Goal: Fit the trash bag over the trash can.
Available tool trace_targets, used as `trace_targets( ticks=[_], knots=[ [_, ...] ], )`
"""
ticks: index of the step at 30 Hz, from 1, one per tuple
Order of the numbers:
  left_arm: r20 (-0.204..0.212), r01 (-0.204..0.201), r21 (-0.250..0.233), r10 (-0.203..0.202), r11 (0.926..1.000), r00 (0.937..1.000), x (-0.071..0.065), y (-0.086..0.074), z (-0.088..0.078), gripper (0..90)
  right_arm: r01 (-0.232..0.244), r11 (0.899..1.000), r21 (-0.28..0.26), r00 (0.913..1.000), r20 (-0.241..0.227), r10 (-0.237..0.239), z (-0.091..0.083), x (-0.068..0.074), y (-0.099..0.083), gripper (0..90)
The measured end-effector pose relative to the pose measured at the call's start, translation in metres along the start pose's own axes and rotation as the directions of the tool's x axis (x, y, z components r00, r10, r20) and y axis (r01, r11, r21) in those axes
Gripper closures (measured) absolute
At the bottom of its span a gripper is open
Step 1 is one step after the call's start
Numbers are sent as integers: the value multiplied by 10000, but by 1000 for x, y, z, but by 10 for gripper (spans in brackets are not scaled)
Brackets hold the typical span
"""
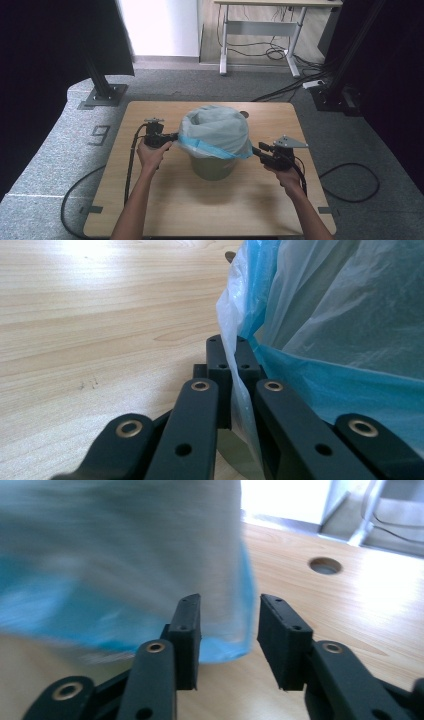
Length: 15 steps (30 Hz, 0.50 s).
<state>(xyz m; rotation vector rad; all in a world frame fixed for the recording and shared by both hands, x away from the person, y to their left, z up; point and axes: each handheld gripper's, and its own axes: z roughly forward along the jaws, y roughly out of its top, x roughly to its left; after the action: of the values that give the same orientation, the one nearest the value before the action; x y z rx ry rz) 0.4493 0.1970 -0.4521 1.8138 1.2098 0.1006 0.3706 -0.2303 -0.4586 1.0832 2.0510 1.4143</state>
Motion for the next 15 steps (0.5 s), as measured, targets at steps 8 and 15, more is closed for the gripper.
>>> trace_targets(
  ticks=[8,15],
  knots=[
    [-69,-95,-107,94,9999,9999,-3,0,-4,893,795,9963,-325,9948,-612,-814,-14,27,-1,512],
    [-101,-58,-138,56,9999,9999,-2,0,-6,893,1603,9853,-588,9833,-779,-1646,-13,54,3,465]
  ],
)
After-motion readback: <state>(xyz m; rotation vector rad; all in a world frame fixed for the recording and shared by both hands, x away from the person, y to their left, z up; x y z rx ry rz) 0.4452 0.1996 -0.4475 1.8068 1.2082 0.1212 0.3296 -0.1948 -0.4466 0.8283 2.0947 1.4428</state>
